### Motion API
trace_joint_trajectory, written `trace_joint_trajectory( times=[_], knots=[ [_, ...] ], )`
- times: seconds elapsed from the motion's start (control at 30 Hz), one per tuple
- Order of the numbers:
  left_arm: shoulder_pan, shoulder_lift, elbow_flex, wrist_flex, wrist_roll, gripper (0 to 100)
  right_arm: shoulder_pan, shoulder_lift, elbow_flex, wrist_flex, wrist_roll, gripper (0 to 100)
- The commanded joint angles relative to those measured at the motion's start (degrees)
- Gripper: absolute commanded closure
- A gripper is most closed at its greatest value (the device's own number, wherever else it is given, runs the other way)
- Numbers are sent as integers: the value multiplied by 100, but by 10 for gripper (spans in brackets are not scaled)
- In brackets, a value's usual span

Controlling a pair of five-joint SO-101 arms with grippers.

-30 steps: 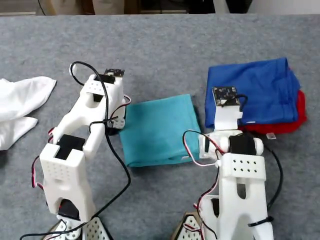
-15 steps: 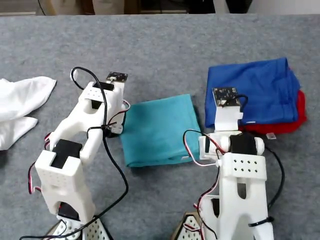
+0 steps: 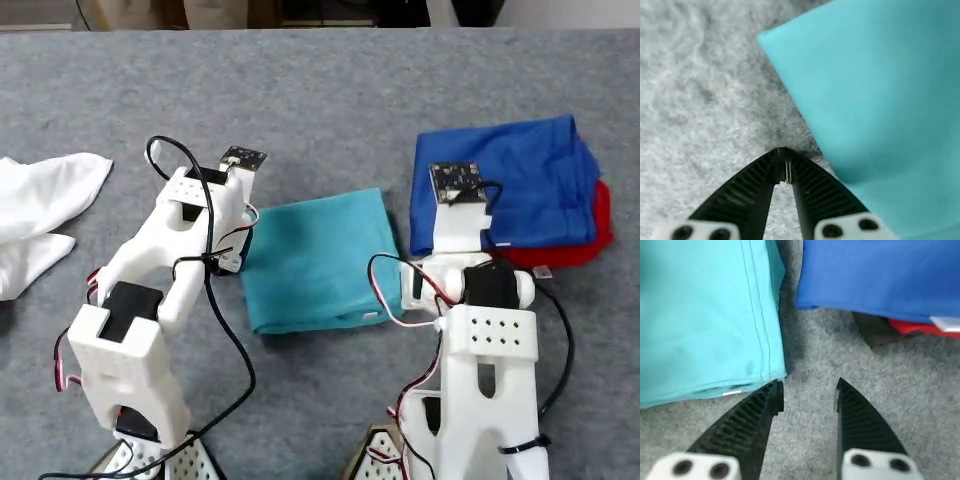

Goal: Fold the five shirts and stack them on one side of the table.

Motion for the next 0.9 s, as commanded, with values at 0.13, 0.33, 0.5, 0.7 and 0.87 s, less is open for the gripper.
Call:
trace_joint_trajectory(
  times=[0.13, 0.33, 0.5, 0.7, 0.87],
  knots=[
    [-26, 101, 712, 9, -44, 982, -1086, -92, -286, 149, -862, 808],
    [-44, 75, 853, 18, -44, 982, -1270, -84, -224, 202, -1213, 636],
    [-44, 75, 853, 18, -26, 982, -1464, 163, -92, 53, -1248, 644],
    [-44, 75, 853, 18, -26, 982, -1525, 1174, -136, -211, -1855, 642],
    [-44, 75, 853, 18, -26, 982, -1903, 1719, -4, -826, -1996, 645]
  ],
)
